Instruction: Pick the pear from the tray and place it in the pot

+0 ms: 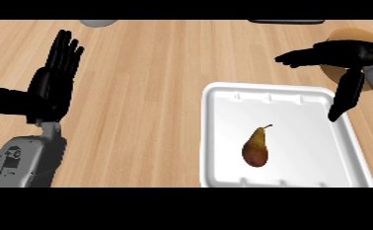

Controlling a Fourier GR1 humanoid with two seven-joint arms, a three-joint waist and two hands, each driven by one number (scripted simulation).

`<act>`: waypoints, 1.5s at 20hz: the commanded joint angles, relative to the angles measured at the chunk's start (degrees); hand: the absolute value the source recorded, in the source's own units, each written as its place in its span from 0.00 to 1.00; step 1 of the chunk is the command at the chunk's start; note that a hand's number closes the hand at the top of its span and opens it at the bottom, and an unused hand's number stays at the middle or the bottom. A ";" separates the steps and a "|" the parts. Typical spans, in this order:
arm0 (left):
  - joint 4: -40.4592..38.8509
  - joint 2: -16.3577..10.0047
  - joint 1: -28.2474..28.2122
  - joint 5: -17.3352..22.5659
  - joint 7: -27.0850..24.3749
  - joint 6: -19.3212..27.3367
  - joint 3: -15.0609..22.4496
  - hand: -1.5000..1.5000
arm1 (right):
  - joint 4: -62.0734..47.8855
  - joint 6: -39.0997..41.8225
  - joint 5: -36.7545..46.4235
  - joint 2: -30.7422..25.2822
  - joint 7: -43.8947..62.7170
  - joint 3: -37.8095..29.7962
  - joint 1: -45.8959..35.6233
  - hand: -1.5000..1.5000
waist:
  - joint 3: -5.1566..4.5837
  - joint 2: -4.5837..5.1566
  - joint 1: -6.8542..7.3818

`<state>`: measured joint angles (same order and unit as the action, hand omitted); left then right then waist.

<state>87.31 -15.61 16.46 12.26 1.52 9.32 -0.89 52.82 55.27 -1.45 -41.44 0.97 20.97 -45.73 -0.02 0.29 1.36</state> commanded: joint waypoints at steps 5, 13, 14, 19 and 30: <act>0.54 -1.12 -3.30 1.39 -0.86 -2.67 -2.85 0.50 | -0.51 3.95 3.64 7.05 7.83 2.29 -0.98 0.00 | -0.01 -0.28 -0.89; -0.62 1.55 -2.87 -0.41 -1.92 -1.68 -2.19 0.50 | 3.60 4.77 2.69 12.57 17.17 2.16 4.24 0.00 | -0.02 -0.42 -1.56; 2.10 1.90 -5.02 -1.77 -1.70 -1.17 -1.09 0.50 | 3.57 6.83 1.30 12.29 19.90 0.35 2.96 0.00 | -0.02 -0.45 -1.36; 1.94 2.93 -1.95 -2.53 0.70 -0.61 -1.52 0.50 | 8.30 5.69 5.61 13.74 17.57 -0.91 7.75 0.00 | 0.02 -0.31 -1.25; 4.15 4.41 -1.44 -5.03 3.70 0.39 -0.76 0.50 | 16.85 2.42 11.69 18.52 22.53 -0.52 14.75 0.00 | 0.03 -0.38 -1.21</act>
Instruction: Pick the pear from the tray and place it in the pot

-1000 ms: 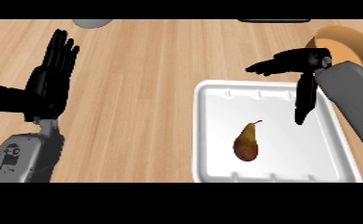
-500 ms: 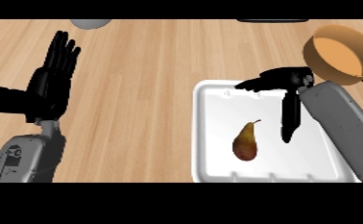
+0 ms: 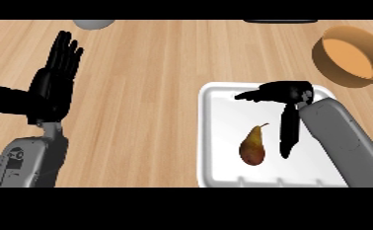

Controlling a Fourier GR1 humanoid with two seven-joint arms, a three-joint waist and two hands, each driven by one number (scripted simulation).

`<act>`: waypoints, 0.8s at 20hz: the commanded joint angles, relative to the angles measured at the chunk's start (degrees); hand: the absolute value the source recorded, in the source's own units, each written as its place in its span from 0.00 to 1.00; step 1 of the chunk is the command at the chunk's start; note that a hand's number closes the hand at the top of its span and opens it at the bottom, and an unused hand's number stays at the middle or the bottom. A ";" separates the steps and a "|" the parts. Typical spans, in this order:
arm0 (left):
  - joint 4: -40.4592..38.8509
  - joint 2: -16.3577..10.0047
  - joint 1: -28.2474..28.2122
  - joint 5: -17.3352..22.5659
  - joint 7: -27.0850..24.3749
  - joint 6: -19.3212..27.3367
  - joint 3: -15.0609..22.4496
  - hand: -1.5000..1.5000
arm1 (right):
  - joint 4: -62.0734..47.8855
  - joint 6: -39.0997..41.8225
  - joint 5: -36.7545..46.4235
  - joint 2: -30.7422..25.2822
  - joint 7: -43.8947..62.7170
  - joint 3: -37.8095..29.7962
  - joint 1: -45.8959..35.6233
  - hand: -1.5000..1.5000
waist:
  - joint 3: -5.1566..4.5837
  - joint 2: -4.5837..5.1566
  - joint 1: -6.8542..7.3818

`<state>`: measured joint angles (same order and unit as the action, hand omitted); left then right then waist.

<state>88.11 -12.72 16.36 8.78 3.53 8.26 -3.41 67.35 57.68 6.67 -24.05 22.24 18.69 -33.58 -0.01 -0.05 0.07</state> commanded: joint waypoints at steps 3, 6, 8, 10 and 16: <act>-5.23 -0.06 2.40 0.56 -4.10 -2.11 -2.63 0.50 | 2.04 -0.89 7.01 2.53 0.99 1.64 3.50 0.00 | 0.00 0.09 -0.17; -1.08 0.97 0.10 -1.20 -1.17 -0.47 -1.37 0.50 | 0.44 -0.63 7.74 5.75 1.83 -0.44 3.49 0.00 | 0.00 0.06 -0.02; 2.50 -0.21 -2.44 -0.28 -0.50 -2.46 -1.70 0.50 | 0.80 -1.76 10.70 3.42 -2.39 -0.03 6.41 0.00 | 0.02 0.05 0.11; 1.09 1.77 -0.61 -1.87 -0.33 -0.24 -0.31 0.50 | -2.25 -4.26 14.37 5.24 -6.15 2.63 5.82 0.00 | 0.03 0.15 0.24; -0.66 1.12 1.08 -0.64 -0.45 -1.51 -1.94 0.50 | -2.49 -6.50 16.36 7.53 -7.72 2.87 7.22 0.00 | 0.03 0.25 0.11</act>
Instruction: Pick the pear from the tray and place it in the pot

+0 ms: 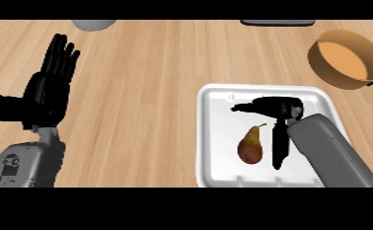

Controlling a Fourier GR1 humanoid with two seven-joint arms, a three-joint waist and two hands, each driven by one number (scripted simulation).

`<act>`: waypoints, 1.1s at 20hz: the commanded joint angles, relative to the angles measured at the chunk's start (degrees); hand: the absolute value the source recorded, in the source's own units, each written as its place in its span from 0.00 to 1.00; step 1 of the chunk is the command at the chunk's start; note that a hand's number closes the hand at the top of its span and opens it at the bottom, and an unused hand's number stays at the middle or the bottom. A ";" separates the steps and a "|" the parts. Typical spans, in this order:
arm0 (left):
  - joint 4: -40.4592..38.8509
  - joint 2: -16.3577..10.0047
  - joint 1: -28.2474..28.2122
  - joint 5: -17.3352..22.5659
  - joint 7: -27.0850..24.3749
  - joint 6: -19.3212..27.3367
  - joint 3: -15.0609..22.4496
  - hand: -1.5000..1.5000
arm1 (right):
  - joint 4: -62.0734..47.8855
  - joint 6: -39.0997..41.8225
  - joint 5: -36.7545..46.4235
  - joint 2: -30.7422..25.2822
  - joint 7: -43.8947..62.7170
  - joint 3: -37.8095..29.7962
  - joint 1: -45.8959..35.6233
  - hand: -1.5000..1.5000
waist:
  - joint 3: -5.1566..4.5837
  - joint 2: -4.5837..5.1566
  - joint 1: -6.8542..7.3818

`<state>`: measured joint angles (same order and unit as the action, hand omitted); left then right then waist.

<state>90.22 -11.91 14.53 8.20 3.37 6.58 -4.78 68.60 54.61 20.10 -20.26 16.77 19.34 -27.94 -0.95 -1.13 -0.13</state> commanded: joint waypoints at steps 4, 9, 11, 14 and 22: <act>0.47 1.12 -2.00 -1.46 -2.18 0.12 0.90 0.50 | -0.04 0.42 0.33 3.46 -4.17 2.19 3.19 1.00 | 0.98 1.20 0.58; 0.27 1.84 0.16 -1.31 -0.12 0.70 1.51 0.50 | 2.98 -3.42 4.19 5.07 -8.45 6.37 6.18 1.00 | 1.01 1.15 0.55; -2.97 0.26 1.47 -0.03 -1.32 -0.86 -0.68 0.50 | 2.20 -5.70 6.13 4.47 -12.47 7.59 6.94 1.00 | 1.03 1.44 0.60; -1.01 0.76 -1.41 -0.34 -2.29 -1.44 0.20 0.50 | 1.83 -5.27 6.71 3.99 -12.62 6.31 4.95 1.00 | 0.99 1.25 0.92; -2.34 1.43 1.76 -1.05 -0.94 0.10 -0.89 0.50 | 8.39 -6.72 11.16 5.72 -5.91 1.26 1.24 1.00 | 0.94 1.10 0.26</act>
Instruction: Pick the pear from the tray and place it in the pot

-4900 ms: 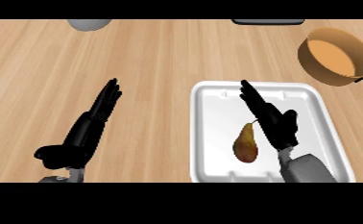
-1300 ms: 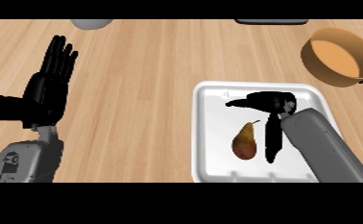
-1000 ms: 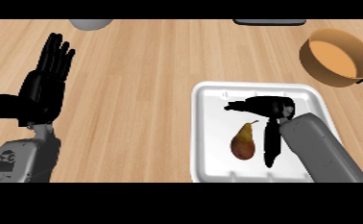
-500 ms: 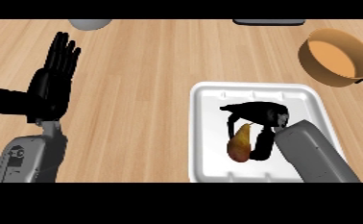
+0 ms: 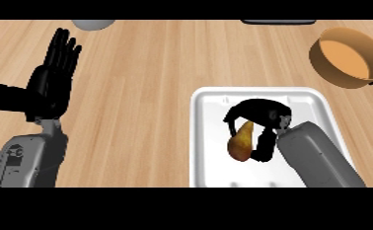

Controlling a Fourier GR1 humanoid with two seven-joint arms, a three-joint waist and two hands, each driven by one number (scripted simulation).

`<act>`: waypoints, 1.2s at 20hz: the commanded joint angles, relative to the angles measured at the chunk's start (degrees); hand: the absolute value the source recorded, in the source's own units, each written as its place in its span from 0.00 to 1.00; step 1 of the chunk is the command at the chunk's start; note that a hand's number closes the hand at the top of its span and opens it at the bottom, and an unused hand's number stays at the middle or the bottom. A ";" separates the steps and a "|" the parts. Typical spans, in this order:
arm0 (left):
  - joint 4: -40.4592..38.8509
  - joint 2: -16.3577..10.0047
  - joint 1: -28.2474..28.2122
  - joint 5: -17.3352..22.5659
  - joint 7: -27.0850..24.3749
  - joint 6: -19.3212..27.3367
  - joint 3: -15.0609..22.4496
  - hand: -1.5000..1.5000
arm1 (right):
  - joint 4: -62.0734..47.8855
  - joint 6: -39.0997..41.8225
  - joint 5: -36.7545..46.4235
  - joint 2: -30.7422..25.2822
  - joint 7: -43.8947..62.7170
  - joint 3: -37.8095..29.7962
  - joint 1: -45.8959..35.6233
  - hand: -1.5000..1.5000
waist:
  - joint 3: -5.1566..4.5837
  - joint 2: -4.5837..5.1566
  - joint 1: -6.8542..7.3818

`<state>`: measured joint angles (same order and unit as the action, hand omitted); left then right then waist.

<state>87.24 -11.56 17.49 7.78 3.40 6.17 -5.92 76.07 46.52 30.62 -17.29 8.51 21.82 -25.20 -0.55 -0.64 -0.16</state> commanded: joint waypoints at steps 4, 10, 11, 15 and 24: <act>-0.02 0.42 0.43 -0.63 0.08 -0.05 0.73 0.50 | -2.31 -15.92 7.66 8.33 14.84 -8.17 -12.09 1.00 | 0.51 0.91 1.83; -0.04 1.17 1.50 -1.09 -0.33 -0.28 2.03 0.50 | -3.99 -34.69 22.33 9.09 31.36 -12.66 -25.21 1.00 | 0.35 1.34 4.03; 0.17 1.65 0.96 -0.75 -0.22 -1.24 3.02 0.50 | -5.24 -36.60 25.05 9.47 34.78 -12.59 -27.24 1.00 | 0.30 1.33 4.46; 0.58 0.80 0.83 0.14 0.25 -1.33 1.55 0.50 | -9.82 -43.73 35.46 8.35 44.57 -12.46 -33.20 1.00 | 0.38 1.29 4.08; -2.16 0.80 -2.13 -0.24 -3.25 -1.79 0.36 0.50 | -18.14 -56.67 48.14 4.05 51.31 -14.98 -39.58 1.00 | 0.49 1.08 1.41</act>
<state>86.89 -10.73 17.51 7.30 2.79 5.35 -4.84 60.93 -4.10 74.68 -11.73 56.61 8.32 -63.03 -0.09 0.46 2.13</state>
